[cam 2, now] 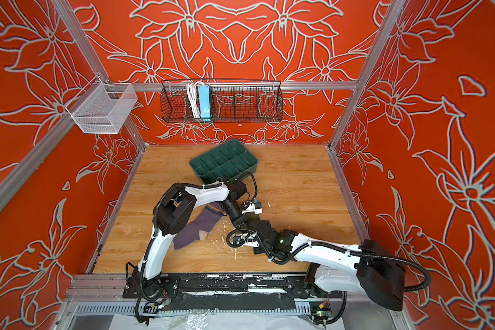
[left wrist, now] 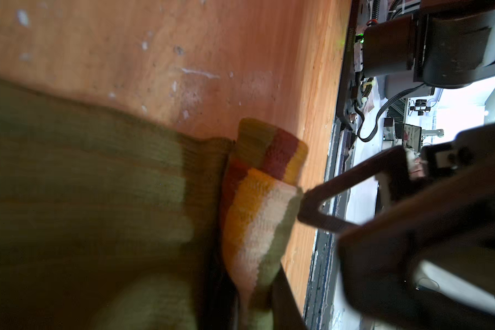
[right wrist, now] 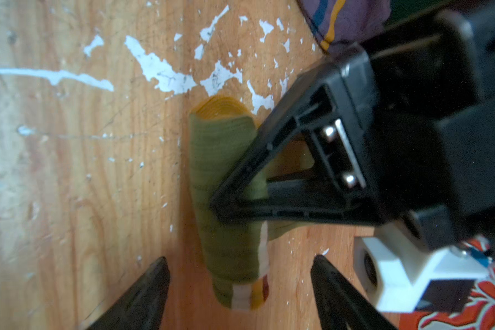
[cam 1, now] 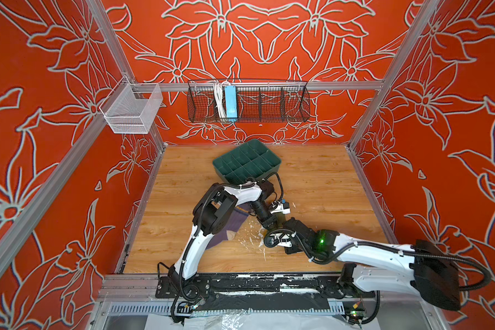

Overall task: Roll the socks
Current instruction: 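Roll the cuff further with the right gripper while the left gripper lifts away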

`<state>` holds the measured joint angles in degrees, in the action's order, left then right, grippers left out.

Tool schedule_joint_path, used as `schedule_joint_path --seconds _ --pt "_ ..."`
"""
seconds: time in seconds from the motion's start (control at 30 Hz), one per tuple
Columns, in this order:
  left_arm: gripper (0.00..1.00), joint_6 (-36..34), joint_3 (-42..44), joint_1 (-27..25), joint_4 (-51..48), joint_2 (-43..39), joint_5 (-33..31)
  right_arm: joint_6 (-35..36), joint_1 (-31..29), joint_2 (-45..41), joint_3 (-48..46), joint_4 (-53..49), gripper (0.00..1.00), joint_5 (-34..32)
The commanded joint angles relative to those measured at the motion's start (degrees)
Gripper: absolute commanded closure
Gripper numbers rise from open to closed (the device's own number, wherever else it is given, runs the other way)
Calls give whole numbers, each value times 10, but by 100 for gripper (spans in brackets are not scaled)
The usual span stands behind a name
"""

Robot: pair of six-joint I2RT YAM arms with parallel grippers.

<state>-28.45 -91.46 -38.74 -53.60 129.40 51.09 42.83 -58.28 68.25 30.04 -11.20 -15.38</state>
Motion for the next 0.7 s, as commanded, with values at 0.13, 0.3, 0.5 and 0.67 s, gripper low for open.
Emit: schedule_joint_path --seconds 0.13,0.3,0.5,0.67 --pt "100 -3 21 -4 -21 45 -89 1 5 56 2 53 40 -2" --pt "98 -6 13 -4 -28 41 -92 -2 5 73 -4 53 60 -7" --pt "79 5 26 -5 1 -7 -132 -5 4 81 1 22 81 0" --pt "59 21 68 -5 75 -124 -191 -8 7 86 17 -20 91 37"
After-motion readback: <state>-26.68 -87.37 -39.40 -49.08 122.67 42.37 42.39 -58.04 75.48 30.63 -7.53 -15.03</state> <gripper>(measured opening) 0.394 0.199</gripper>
